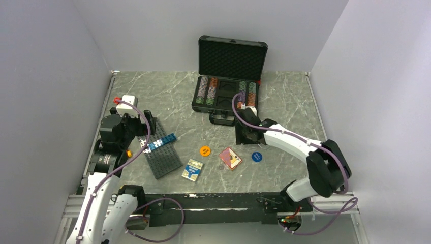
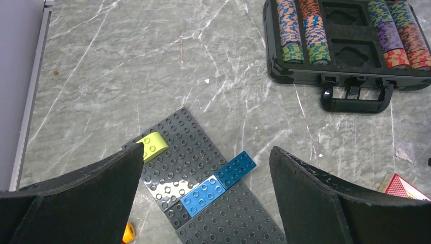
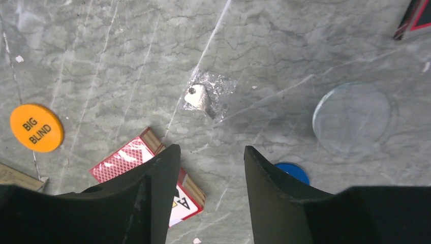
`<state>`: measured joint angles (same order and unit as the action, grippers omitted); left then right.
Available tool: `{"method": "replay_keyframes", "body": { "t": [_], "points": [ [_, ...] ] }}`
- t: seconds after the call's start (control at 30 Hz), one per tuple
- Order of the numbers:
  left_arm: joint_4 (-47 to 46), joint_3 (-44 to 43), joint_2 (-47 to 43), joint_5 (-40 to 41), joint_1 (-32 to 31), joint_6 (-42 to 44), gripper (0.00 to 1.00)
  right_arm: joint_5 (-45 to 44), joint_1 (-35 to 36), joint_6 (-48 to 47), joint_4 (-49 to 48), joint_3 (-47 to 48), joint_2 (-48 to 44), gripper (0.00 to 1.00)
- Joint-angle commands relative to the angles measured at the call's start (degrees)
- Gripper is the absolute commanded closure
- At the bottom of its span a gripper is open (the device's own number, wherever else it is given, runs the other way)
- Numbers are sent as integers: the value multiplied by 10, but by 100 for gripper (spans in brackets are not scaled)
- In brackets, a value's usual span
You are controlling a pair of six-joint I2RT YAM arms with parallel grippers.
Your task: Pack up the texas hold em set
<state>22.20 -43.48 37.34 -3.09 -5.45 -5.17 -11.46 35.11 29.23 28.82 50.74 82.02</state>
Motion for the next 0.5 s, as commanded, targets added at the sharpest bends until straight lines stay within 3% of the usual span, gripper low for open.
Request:
{"method": "replay_keyframes", "body": {
  "t": [0.0, 0.47],
  "points": [
    [2, -5, -2, 11, -2, 8, 2, 4, 5, 13, -28, 34, 33, 48],
    [8, -7, 8, 16, -2, 7, 2, 9, 5, 9, -55, 70, 128, 62]
  ]
}}
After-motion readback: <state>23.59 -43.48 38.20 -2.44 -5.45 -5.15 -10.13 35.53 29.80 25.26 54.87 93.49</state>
